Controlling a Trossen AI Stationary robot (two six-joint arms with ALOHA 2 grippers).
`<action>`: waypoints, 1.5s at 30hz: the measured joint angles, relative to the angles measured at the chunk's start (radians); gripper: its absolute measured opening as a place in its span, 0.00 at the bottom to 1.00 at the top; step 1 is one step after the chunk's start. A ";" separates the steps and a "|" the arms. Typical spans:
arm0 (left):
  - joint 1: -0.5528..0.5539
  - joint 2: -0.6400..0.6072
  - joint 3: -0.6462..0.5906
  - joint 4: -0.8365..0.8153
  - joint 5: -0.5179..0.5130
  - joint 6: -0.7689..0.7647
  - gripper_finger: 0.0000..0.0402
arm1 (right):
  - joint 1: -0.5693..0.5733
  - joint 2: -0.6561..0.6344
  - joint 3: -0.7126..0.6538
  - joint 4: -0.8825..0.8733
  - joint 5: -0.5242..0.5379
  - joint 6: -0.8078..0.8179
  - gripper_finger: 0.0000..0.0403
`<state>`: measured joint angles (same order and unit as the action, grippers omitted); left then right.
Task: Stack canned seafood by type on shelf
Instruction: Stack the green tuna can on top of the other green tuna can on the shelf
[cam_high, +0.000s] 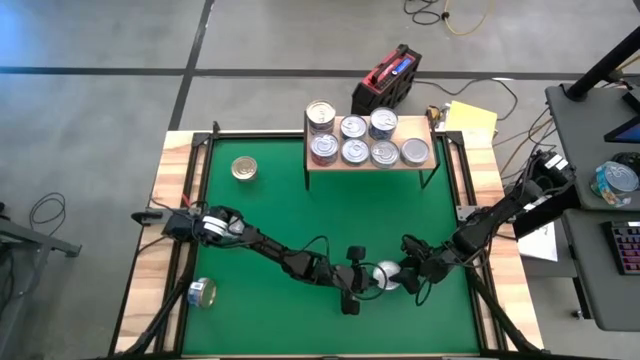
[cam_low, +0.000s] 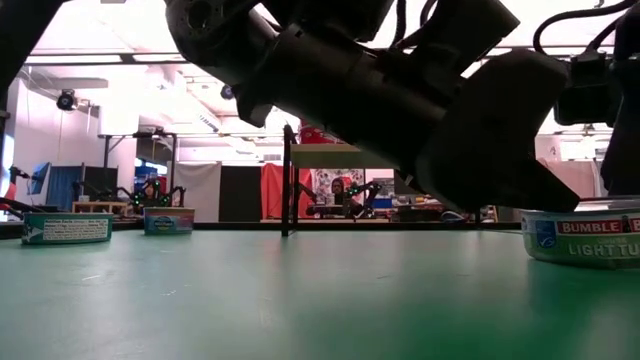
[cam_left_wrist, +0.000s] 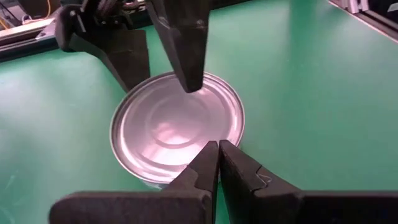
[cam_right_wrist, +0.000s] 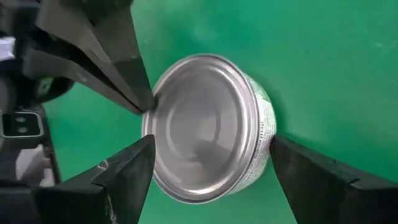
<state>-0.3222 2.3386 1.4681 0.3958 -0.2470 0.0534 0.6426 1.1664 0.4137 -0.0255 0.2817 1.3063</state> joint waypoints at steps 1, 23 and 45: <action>-0.001 0.000 -0.001 0.000 0.001 -0.004 0.00 | 0.000 0.000 0.000 0.004 0.002 -0.001 0.76; -0.012 0.000 -0.018 0.011 0.002 -0.027 0.00 | 0.000 0.000 -0.006 0.011 -0.005 0.054 0.78; -0.015 0.021 -0.025 0.060 0.016 -0.047 0.00 | 0.000 -0.020 -0.009 0.079 -0.001 -0.024 0.69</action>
<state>-0.3374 2.3592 1.4433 0.4553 -0.2314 0.0061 0.6426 1.1461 0.4049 0.0533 0.2809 1.2823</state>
